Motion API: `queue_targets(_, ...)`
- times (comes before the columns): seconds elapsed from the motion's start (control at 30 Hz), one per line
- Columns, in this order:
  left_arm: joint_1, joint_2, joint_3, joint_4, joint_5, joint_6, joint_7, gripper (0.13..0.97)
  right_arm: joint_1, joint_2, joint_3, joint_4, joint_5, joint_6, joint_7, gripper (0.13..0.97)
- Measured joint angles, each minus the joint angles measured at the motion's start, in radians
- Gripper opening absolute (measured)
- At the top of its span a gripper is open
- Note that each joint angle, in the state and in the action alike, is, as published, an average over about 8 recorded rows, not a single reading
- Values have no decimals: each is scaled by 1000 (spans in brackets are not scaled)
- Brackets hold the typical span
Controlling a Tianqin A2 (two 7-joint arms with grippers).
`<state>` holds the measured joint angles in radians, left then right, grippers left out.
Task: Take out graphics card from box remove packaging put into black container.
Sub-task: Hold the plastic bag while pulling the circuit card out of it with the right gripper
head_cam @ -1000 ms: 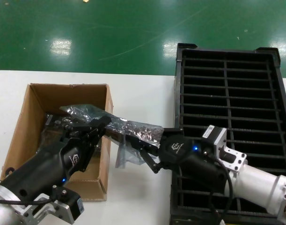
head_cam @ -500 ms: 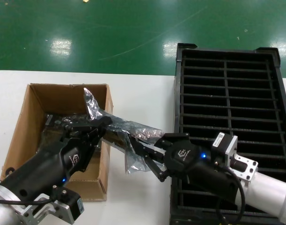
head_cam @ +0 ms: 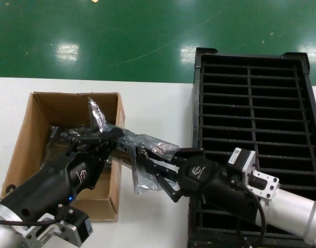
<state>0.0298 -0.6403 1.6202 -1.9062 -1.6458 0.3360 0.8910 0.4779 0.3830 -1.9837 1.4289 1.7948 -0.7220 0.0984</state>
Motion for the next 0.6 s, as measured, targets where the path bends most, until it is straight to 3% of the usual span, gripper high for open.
queue_targets(0.3,0,0,0,0,0,0,0,140,-4,0,-5,-3,1,2,22,198)
queue_targets(0.6,0,0,0,0,0,0,0,140,-3,-5,2,-18,12,8,44,266)
